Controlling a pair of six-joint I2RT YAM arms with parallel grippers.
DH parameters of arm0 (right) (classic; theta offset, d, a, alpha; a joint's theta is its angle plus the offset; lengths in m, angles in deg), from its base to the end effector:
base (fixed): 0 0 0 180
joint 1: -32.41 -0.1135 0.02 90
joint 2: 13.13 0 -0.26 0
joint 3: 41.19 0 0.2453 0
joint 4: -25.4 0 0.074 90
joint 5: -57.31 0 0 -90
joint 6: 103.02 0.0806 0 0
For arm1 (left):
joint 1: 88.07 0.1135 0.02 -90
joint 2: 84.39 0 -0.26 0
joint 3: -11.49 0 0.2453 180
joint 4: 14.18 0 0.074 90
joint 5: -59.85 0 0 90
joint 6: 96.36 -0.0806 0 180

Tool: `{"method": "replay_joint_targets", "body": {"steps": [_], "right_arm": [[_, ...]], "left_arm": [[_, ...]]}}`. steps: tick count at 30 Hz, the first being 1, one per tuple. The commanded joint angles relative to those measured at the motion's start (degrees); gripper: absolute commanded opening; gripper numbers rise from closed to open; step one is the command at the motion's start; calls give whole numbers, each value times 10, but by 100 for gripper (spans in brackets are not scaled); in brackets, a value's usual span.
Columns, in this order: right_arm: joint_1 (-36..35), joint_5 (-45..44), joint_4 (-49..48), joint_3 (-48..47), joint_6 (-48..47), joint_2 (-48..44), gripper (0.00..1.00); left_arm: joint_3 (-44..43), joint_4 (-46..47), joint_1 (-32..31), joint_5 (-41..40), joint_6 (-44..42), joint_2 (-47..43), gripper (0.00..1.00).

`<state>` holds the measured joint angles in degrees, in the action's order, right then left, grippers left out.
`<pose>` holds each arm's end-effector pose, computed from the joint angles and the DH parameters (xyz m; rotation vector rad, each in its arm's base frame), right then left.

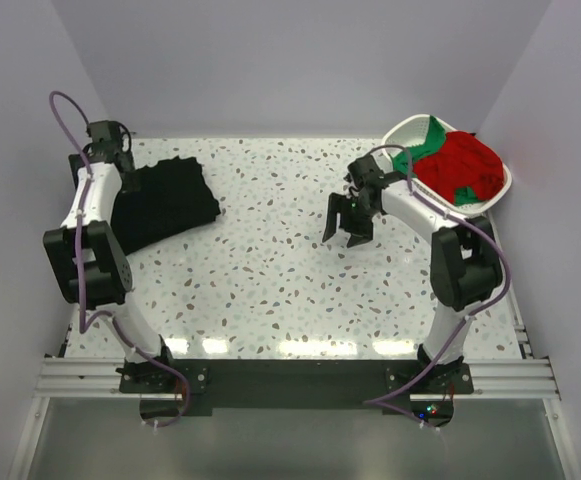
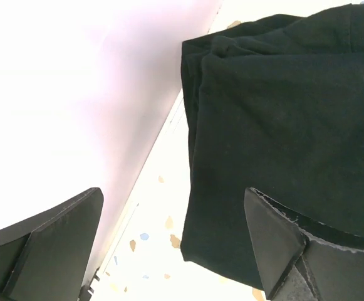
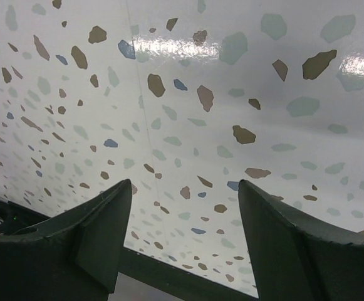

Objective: Fold and stack the t-shirts
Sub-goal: Neatly place the folded tshirt to the corner, then reset both grippers

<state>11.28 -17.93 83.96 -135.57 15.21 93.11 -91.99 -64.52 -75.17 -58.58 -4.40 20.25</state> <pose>0.3505 0.1575 0.1696 0.1144 2.8867 0.5480 0.4020 0.1314 0.2467 -0.5283 2.3858 0.6948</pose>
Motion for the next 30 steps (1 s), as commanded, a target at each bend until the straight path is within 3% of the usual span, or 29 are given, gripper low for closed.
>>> {"method": "replay_joint_targets", "body": {"steps": [1, 7, 13, 19, 23, 30], "right_arm": [[-4, 8, 10, -2, -2, -40, 72], [-3, -25, 15, 15, -8, -83, 72], [-3, -92, 4, 48, -7, -135, 72], [-4, -158, -32, 94, -9, -202, 72], [-4, -191, -63, 132, -10, -241, 72], [-3, -211, -98, 171, -6, -278, 72]], "left_arm": [[-12, 1, -7, 14, 28, -48, 100], [7, 20, -15, 81, 59, -101, 100], [94, 89, -95, 93, 102, -182, 100], [186, 132, -233, 17, 208, -249, 100], [248, 155, -370, -23, 255, -282, 100], [287, 159, -530, -56, 313, -294, 100]]}}
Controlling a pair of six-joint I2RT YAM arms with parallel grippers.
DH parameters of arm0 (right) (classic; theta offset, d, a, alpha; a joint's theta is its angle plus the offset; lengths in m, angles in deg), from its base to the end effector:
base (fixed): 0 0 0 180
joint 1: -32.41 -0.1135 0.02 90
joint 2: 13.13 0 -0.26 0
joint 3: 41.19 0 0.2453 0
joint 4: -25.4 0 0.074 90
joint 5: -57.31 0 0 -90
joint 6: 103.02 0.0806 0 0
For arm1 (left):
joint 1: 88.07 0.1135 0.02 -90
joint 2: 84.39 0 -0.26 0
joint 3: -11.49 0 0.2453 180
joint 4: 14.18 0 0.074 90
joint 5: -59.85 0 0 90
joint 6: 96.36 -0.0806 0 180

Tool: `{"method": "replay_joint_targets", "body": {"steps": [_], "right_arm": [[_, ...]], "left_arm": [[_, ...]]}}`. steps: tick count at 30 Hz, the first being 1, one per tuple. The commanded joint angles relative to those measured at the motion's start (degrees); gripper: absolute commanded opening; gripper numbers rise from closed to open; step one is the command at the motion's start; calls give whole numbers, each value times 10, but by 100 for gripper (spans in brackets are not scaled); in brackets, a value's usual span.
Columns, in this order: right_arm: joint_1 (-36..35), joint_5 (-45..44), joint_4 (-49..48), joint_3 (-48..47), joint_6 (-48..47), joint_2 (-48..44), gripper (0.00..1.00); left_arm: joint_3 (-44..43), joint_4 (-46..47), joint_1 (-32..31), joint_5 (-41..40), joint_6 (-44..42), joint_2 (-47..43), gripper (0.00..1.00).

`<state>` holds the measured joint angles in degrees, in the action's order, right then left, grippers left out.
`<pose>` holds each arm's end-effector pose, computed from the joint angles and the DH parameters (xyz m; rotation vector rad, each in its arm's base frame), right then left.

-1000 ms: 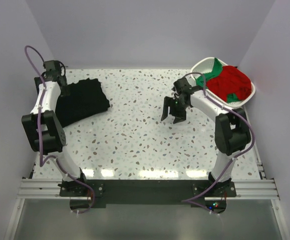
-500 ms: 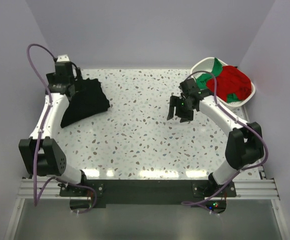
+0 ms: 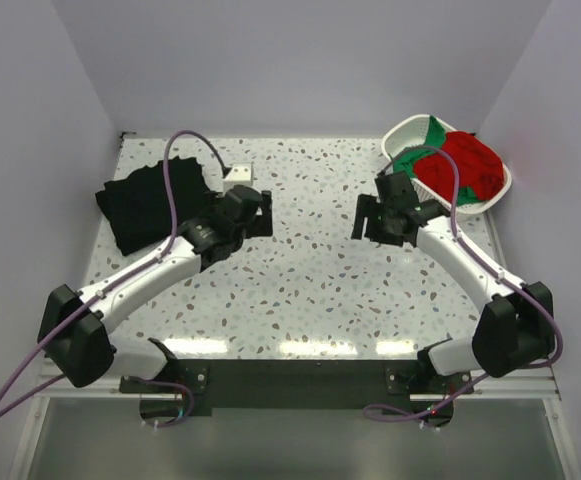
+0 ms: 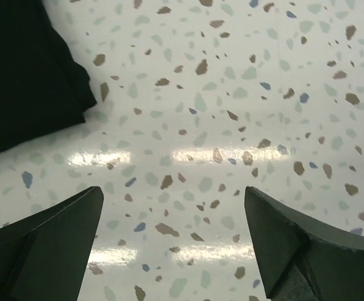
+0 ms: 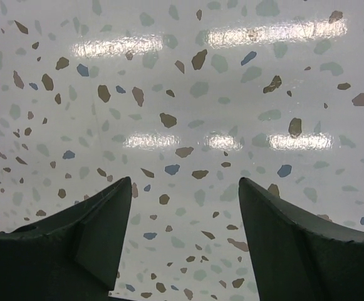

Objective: Fold and stack the t-shirts
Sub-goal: Reset both grippers

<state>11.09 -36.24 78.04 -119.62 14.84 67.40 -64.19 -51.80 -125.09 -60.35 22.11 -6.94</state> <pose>0.2920 0.1086 0.2349 0.1702 2.5388 0.2648 0.2797 -0.1601 0.2685 -0.1124 2.1490 -0.0615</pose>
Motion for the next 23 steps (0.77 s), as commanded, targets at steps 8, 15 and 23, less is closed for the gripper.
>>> {"method": "replay_joint_targets", "body": {"steps": [8, 15, 23], "right_arm": [[-1, -54, -53, 53, -5, -51, 73], [-1, -51, -49, 53, -8, -46, 73], [-1, -30, -46, 49, -14, -46, 73]], "left_arm": [[73, 61, -97, 8, 81, -72, 100], [79, 48, -99, -7, 88, -92, 100], [72, 44, -99, -14, 95, -99, 100]]}}
